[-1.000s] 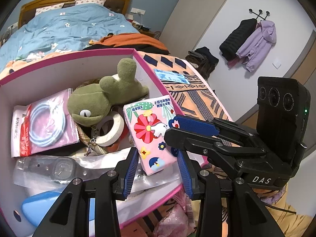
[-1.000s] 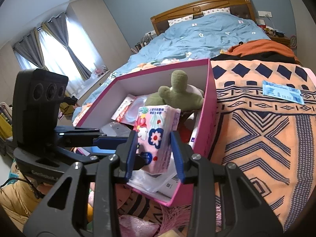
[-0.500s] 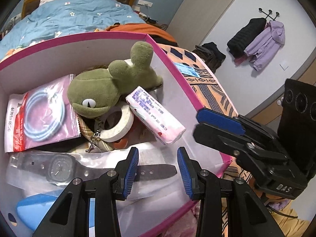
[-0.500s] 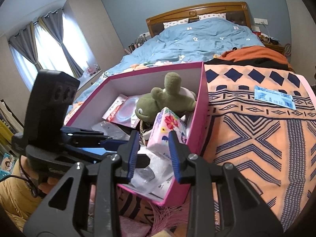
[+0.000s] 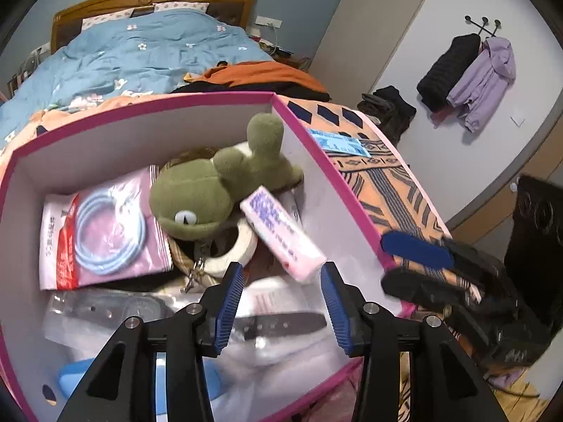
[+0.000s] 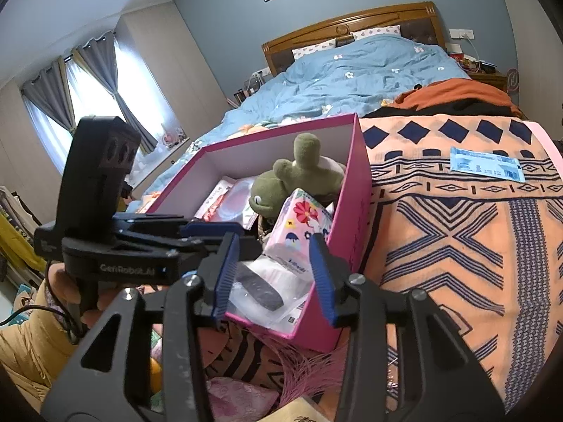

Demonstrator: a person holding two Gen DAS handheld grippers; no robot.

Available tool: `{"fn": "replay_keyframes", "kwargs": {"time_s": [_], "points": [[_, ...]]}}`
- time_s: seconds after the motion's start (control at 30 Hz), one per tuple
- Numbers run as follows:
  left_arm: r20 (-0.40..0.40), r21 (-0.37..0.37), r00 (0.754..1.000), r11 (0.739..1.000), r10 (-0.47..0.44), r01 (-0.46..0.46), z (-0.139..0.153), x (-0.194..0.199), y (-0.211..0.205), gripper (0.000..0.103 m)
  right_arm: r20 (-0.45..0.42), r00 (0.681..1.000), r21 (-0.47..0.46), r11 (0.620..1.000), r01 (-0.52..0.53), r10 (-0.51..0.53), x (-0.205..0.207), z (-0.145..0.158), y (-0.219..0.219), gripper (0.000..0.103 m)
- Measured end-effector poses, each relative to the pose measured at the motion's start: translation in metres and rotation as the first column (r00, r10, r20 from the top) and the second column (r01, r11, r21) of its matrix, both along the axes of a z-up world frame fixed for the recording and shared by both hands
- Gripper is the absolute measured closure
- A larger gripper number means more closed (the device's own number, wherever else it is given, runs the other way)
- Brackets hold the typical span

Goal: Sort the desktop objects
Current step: 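Open the left gripper to drop the tissue pack into the box, then move the open left gripper back down to the items beside the box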

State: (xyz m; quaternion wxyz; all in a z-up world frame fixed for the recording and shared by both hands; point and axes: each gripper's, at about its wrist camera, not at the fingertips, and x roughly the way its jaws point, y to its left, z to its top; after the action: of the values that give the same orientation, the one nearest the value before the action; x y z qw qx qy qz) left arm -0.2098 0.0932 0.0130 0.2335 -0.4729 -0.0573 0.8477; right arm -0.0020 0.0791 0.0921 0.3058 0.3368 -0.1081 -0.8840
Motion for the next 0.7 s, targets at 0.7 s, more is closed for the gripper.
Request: {"fn": "replay_keyframes", "kwargs": {"time_s": [0.7], "points": [[0.062,-0.188,0.994,0.979,0.096,-0.082,-0.025,-0.017,0.018,0.063,0.008,1.0,-0.025,0.999,-0.028,0.028,0.023,-0.004,-0.001,0.057]]}}
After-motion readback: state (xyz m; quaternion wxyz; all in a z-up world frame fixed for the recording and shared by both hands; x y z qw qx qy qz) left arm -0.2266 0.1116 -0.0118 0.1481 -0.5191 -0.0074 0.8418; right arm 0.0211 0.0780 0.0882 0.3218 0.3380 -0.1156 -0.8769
